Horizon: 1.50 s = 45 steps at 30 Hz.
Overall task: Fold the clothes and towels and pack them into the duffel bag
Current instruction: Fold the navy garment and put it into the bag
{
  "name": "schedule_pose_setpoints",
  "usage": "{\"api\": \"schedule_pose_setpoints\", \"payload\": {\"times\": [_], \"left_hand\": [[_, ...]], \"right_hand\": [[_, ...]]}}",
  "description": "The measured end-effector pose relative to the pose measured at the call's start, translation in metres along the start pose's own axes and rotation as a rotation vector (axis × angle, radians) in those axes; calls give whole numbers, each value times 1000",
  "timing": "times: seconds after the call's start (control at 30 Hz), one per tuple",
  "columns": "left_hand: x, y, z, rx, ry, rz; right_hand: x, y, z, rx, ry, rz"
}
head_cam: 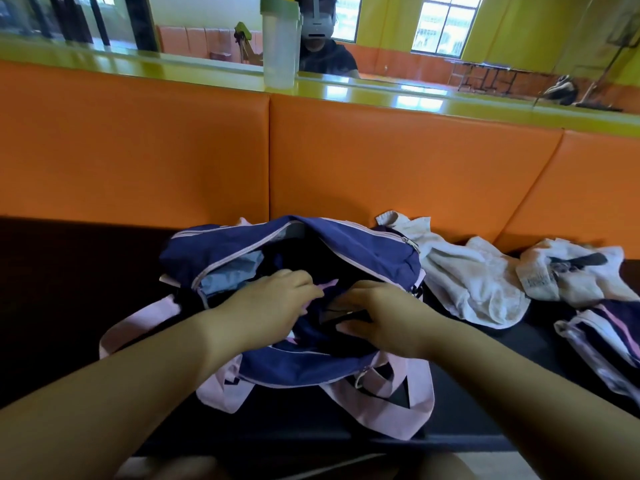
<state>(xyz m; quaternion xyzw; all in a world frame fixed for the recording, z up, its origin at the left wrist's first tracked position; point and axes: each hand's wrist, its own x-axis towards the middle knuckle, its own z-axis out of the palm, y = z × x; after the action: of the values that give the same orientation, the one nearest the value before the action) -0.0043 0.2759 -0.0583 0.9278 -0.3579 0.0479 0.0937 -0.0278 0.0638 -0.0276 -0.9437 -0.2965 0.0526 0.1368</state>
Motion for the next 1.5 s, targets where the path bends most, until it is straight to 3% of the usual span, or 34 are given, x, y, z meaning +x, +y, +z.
{"api": "schedule_pose_setpoints", "payload": {"times": [0.07, 0.13, 0.27, 0.33, 0.43, 0.6, 0.7, 0.83, 0.97, 1.13, 1.23, 1.37, 1.5], "left_hand": [[7, 2, 0, 2, -133, -108], [14, 5, -1, 44, -154, -131], [19, 2, 1, 0, 46, -204], [18, -2, -2, -47, 177, -254], [19, -12, -9, -101, 256, -302], [23, -17, -16, -263, 213, -345], [25, -15, -14, -165, 287, -346], [23, -14, -8, 132, 389, -108], [24, -11, -13, 390, 293, -25], [19, -11, -22, 466, 272, 44], [11, -14, -25, 434, 260, 62], [0, -18, -22, 405, 177, 77], [-9, -23, -19, 420, 150, 138]], "right_hand": [[-3, 6, 0, -87, 75, 13], [-7, 9, 6, -245, 137, 28], [-12, 12, 14, -373, 465, -199], [-11, 9, 17, -369, 504, -283], [-2, 3, 24, -349, 389, -280], [11, -2, 22, -335, 106, 13], [5, -2, 28, -371, 29, -113], [-6, -2, 35, -231, 51, -245], [2, -7, 28, -37, 39, -83], [40, -14, 23, -381, 98, 159], [58, -13, 22, -417, -64, 184], [73, 0, 19, -120, -409, 302], [67, 9, 27, -90, -363, 270]]}}
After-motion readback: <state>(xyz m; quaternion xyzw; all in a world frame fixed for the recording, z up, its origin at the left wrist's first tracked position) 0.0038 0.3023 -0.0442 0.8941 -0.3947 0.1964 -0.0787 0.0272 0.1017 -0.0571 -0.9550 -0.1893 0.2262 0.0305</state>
